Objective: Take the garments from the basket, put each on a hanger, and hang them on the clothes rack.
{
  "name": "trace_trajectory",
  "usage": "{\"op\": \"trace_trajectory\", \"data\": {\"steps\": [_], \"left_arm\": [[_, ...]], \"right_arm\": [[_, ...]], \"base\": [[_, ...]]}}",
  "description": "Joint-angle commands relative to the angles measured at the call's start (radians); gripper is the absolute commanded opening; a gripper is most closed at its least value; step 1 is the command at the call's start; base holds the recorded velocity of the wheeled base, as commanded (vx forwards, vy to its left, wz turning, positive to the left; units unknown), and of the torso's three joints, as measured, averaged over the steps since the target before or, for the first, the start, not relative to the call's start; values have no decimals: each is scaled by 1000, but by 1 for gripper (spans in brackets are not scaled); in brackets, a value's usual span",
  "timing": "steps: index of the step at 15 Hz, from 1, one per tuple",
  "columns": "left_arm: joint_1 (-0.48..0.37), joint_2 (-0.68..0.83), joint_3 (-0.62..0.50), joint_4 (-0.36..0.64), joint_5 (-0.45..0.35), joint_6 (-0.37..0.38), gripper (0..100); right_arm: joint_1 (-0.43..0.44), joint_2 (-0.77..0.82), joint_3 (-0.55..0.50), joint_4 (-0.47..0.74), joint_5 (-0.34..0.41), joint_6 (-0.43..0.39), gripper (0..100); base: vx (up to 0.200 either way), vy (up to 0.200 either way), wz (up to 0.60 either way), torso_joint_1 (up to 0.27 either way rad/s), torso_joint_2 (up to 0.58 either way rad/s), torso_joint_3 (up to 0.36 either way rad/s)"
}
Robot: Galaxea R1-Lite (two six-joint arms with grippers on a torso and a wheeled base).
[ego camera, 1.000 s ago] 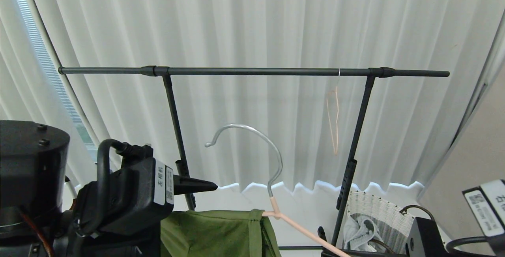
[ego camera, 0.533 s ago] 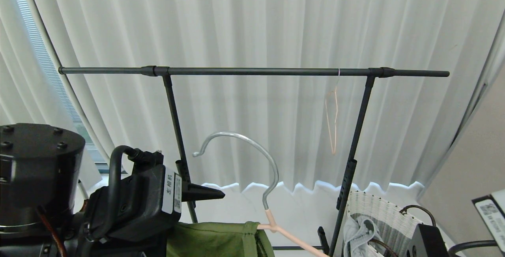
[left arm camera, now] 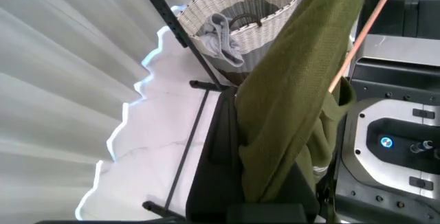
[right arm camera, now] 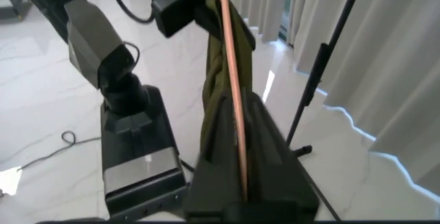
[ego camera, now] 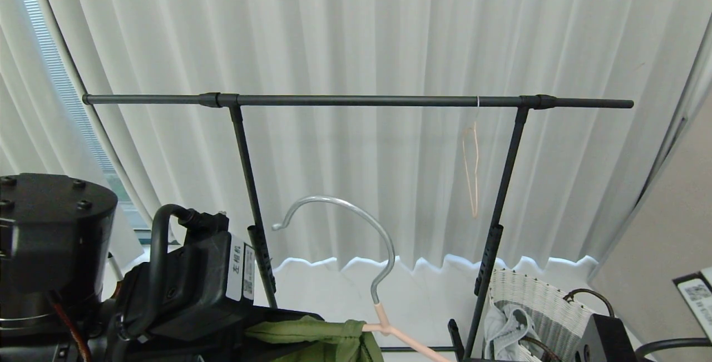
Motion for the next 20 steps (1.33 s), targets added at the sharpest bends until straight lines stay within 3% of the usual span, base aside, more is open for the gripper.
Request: {"op": "trace_trajectory", "data": {"steps": [1,3,8,12,14,17,20], "left_arm": [[1,0,-1,-3,1,-1,0],[5,0,2,-3,23,0,0],[11,0,5,-3,319,-31,0],[-2,7,-35,-3,475,-337,0],[-7,3,-74,-3,487,-423,0],[-7,1,-114,-3,487,-432,0],[-10,1,-137,-3,484,-429,0]], "right_arm": [[-1,1,3,4,-2,-1,100],[-33,2,5,5,-18,-2,100],[-251,21,5,12,-21,-44,100],[-305,74,3,15,-33,-44,100],[-305,119,2,15,-33,-44,100],[-305,206,-21,12,-36,-38,100],[-305,297,-72,8,-53,25,100]], "base": [[0,0,0,0,0,0],[0,0,0,0,0,0],[0,0,0,0,0,0],[0,0,0,0,0,0],[0,0,0,0,0,0],[0,0,0,0,0,0],[0,0,0,0,0,0]]}}
